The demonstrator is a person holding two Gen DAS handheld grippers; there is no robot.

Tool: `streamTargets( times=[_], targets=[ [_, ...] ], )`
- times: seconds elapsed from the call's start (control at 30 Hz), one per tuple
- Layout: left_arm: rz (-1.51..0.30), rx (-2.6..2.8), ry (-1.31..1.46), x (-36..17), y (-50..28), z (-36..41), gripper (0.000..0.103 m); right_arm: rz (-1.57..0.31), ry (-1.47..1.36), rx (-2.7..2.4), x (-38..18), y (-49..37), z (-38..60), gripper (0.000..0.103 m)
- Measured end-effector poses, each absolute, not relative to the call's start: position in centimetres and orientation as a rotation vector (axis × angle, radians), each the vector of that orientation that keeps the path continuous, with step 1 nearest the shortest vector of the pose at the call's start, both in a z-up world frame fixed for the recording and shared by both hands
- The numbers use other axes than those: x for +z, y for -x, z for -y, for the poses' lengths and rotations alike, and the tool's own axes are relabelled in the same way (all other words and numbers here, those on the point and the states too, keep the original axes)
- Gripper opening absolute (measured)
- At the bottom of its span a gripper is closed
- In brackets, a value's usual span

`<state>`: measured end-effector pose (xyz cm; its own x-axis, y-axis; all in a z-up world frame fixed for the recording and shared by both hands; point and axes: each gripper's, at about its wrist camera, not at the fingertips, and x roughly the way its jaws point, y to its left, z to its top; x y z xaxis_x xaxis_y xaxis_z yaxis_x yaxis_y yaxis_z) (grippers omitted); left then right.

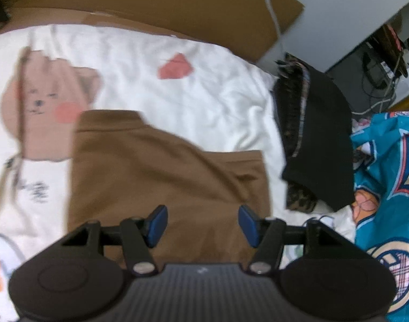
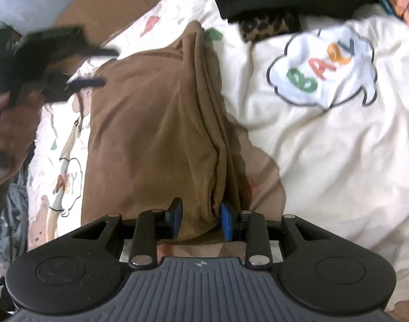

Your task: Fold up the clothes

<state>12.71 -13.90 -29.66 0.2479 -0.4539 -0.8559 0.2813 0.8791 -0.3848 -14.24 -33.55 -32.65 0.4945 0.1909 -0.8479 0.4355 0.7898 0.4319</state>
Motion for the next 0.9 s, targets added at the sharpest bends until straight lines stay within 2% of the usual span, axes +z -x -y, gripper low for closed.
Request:
streamTargets(
  times=[0.43, 0.53, 0.73, 0.8, 0.87, 0.9],
  targets=[
    [-1.293, -0.460, 0.165, -31.9, -10.9, 3.9, 0.062, -1.092, -0.614, -0.237, -32.9, 13.8, 34.5, 0.031],
    [-1.335, -0.494, 0.154, -32.9, -9.9, 2.9, 0.060, -1.107, -0.601, -0.183, -33.1, 13.3, 34.0, 0.009],
    [-1.450, -0.564, 0.147, -35.1, -7.2, 1.3, 0.059, -1.171, -0.572, -0.193, -34.3, 13.0, 34.1, 0.005],
    [-1.481, -0.574, 0.111, -35.7, -6.2, 1.1, 0.055, -1.185, -0.576, -0.207, -34.9, 13.0, 34.2, 0.005],
    [-1.503, -0.581, 0.077, -36.2, -5.4, 0.8, 0.040, -1.198, -0.548, -0.208, -35.3, 13.0, 33.8, 0.005],
    [-1.511, -0.585, 0.073, -36.4, -5.1, 0.6, 0.038, -1.204, -0.528, -0.206, -35.5, 12.9, 33.6, 0.005]
  ],
)
